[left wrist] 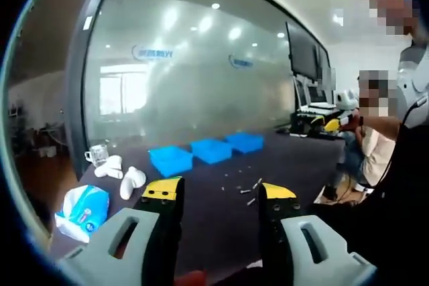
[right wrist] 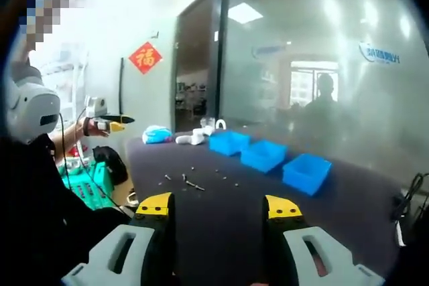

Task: Sort the screws, nuts, and washers into the corresponding bins

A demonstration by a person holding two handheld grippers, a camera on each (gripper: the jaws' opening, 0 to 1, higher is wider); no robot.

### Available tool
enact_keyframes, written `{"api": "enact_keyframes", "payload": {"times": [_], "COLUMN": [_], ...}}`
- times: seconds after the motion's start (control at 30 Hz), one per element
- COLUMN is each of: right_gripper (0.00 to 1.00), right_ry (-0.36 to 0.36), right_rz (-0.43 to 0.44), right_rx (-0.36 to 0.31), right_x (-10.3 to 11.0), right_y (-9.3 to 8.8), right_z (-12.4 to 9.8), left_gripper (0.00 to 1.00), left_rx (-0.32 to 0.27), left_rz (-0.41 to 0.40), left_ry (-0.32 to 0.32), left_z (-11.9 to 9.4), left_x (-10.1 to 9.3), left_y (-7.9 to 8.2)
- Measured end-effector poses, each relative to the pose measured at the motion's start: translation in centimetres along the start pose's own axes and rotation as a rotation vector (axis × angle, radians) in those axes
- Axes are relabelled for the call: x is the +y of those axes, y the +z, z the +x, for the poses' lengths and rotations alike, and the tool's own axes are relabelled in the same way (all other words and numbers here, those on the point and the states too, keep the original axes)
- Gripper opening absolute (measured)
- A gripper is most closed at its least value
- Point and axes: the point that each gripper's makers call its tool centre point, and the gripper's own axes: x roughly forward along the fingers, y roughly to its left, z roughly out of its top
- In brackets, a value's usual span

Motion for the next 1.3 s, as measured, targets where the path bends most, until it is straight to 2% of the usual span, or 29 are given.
{"api": "enact_keyframes", "payload": {"times": [0.23,0.53,0.77,0.9,0.97,1.3], "right_gripper": [0.47,0.47,0.46,0.45,0.45,0.45], "right_ry": [0.063,0.18,0.267,0.338,0.367,0.439], "right_rz": [-0.034,-0.161,-0.245,-0.321,-0.327,-0.43], "right_rx": [0.053,0.155,0.233,0.294,0.311,0.403], "right_x": [0.8,2.9,3.6,4.0,4.3,4.5], "right_y": [0.3,0.6,0.6,0.4,0.6,0.6], "right_z": [1.9,4.8,6.8,7.8,8.6,11.9], "left_gripper": [0.38,0.38,0.38,0.38,0.38,0.38], "left_rx": [0.029,0.041,0.062,0.075,0.078,0.082], "left_rz": [0.008,0.003,0.022,0.03,0.033,0.026], "left_ry": [-0.025,-0.043,-0.045,-0.055,-0.062,-0.068], "left_z": [-0.1,0.0,0.0,0.1,0.2,0.3], "left_x": [-0.8,-1.3,-1.3,-1.6,-1.7,-1.9], "left_y": [-1.1,-1.6,-2.0,-2.3,-2.4,-2.5]}}
